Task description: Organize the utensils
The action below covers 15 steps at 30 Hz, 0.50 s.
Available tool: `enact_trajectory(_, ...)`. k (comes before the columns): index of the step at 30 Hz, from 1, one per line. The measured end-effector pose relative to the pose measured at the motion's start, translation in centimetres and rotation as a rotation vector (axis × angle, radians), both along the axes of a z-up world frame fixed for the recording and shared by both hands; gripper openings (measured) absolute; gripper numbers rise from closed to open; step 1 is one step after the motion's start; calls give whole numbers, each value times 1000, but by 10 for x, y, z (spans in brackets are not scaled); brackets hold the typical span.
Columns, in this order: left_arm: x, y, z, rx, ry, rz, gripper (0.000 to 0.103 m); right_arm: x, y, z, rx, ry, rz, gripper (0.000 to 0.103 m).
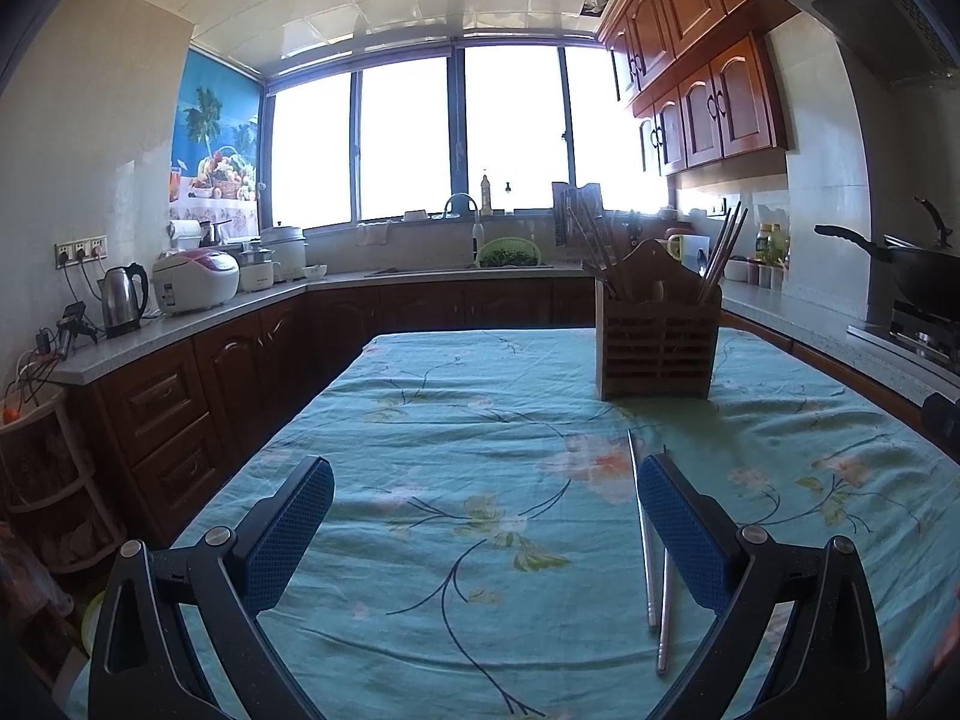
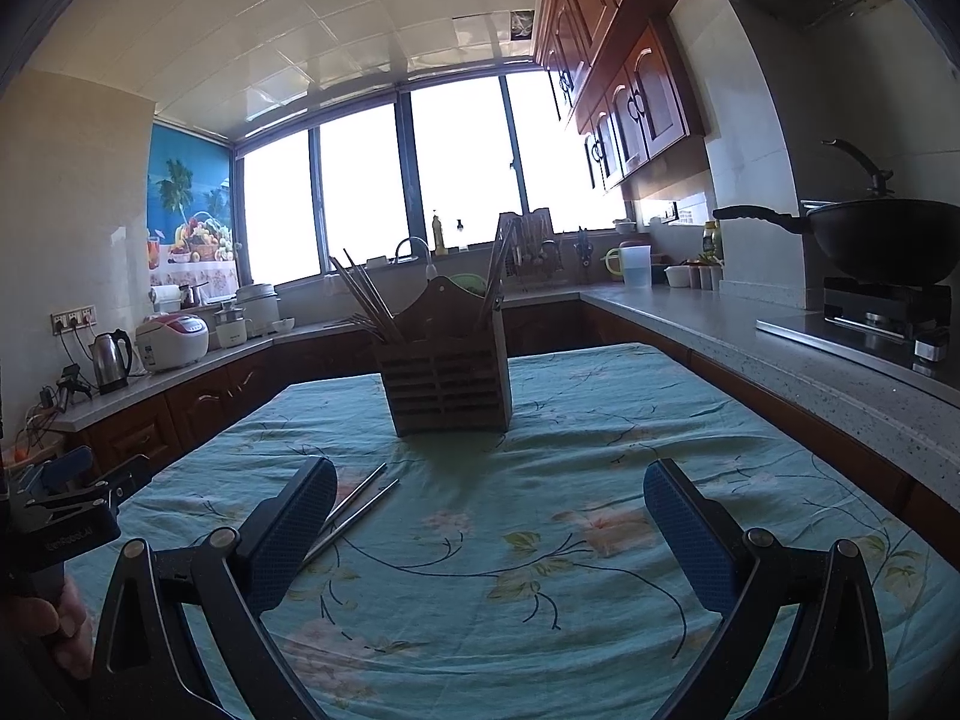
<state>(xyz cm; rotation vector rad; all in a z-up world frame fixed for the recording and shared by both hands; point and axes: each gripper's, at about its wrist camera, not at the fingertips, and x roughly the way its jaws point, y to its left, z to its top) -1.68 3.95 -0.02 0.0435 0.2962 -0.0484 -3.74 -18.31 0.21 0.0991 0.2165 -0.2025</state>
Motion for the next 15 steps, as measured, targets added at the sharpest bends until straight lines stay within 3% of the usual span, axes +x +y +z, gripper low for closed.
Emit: enact_trajectory(15, -4, -5, -1, 4, -8, -6, 102, 0, 1, 1, 1, -1, 1, 103)
